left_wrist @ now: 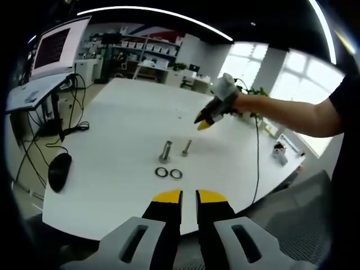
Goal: Place the washer onto the threaded stud by aligning its center hole with the stud, sliding it down to the base, and recovering from edge contact or off-axis alignment until the washer reaches the visible bottom stop.
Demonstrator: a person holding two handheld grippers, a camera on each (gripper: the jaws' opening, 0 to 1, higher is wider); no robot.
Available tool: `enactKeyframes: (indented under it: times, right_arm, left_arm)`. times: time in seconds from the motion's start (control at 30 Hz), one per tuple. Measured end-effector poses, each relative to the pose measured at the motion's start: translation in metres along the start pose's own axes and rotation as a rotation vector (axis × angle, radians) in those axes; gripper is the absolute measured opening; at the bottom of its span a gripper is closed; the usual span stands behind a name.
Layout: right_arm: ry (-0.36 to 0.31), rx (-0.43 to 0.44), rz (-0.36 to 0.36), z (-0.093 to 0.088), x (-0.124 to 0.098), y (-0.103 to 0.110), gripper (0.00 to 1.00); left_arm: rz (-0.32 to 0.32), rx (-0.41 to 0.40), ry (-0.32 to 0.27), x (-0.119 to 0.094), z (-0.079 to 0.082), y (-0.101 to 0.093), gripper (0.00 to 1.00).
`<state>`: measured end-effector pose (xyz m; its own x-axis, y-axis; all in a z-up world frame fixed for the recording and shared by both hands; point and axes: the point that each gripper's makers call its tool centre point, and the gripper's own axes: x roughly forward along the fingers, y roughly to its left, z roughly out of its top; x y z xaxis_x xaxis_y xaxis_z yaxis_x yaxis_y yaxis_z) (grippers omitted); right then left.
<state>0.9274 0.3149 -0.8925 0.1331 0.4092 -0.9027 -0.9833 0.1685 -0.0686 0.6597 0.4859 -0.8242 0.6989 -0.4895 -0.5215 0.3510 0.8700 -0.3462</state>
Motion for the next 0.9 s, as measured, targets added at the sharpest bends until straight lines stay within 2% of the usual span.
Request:
enactKeyframes:
  times: [0.1,0.13,0.27,0.37,0.6,0.8,0.9]
  right_arm:
    - [0.018,-0.008,-0.013,-0.001,-0.007,-0.023,0.25]
    - [0.006,0.004,-0.023,0.001,-0.009,-0.032,0.25]
    - [-0.002,0.028,-0.021,0.002,-0.009,-0.048,0.25]
    - [0.031,0.030,-0.048,-0.004,-0.005,-0.067,0.25]
    - [0.129,0.014,-0.025,-0.015,0.010,-0.104,0.25]
    - [0.191,0.010,-0.008,-0.017,0.027,-0.125,0.25]
    - [0.204,0.009,-0.005,-0.016,0.035,-0.130,0.25]
  left_arm:
    - [0.002,-0.002,0.002,0.000,0.000,0.000,0.07]
    - [0.003,-0.003,0.003,0.000,-0.001,0.001,0.07]
    - [0.006,-0.008,0.007,0.000,-0.001,0.002,0.07]
    - [0.010,-0.009,0.005,0.000,-0.001,0.003,0.07]
    - [0.014,-0.009,0.014,0.001,-0.003,0.006,0.06]
    - [0.018,-0.018,0.013,0.001,-0.003,0.008,0.06]
    - [0.013,-0.027,-0.017,0.000,0.002,0.007,0.06]
